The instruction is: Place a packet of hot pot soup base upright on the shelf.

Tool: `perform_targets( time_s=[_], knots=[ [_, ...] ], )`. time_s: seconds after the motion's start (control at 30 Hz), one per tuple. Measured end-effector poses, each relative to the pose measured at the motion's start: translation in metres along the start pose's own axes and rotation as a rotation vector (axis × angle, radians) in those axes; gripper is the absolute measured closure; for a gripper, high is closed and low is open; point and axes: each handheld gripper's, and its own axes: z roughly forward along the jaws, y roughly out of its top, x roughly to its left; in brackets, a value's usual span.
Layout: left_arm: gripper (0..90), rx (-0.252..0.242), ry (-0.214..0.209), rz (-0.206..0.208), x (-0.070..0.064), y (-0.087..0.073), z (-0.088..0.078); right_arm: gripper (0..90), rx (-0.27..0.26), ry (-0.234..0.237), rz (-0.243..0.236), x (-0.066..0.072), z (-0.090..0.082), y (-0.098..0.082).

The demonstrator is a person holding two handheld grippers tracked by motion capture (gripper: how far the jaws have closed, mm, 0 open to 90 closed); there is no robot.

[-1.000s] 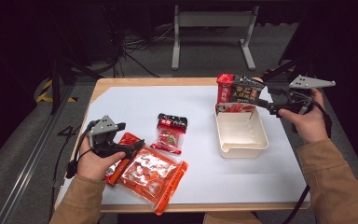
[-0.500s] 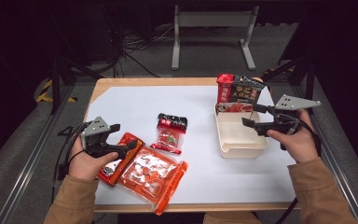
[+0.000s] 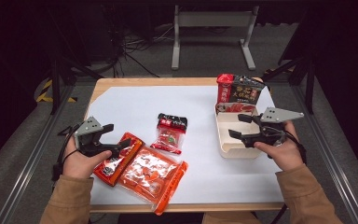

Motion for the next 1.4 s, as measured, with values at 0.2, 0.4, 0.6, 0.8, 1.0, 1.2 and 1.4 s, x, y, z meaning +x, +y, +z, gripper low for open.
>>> perform_targets(
  time_s=[0.2,0.4,0.6,0.8,1.0,1.2,1.4],
  knots=[
    [12.3,-0.038,0.029,-0.011,0.007,-0.007,-0.005,30.3,-0.003,0.020,-0.015,0.006,0.006,-0.002],
    [12.0,-0.029,0.066,-0.038,0.013,-0.020,-0.008,30.3,0.003,0.032,-0.017,0.009,0.010,-0.005],
    [13.0,-0.002,0.082,-0.067,0.017,-0.033,-0.010,30.8,0.007,0.039,-0.027,0.011,0.013,-0.007],
    [15.1,0.017,0.116,-0.137,0.025,-0.053,-0.012,31.9,0.020,0.041,-0.049,0.014,0.017,-0.008],
    [15.5,0.077,0.127,-0.183,0.031,-0.071,-0.012,32.2,0.027,0.048,-0.063,0.018,0.020,-0.007],
    [16.8,0.122,0.129,-0.218,0.030,-0.084,-0.014,32.2,0.031,0.053,-0.073,0.020,0.022,-0.005],
    [18.8,0.158,0.125,-0.248,0.028,-0.095,-0.019,32.1,0.036,0.061,-0.081,0.021,0.025,-0.004]
  ],
)
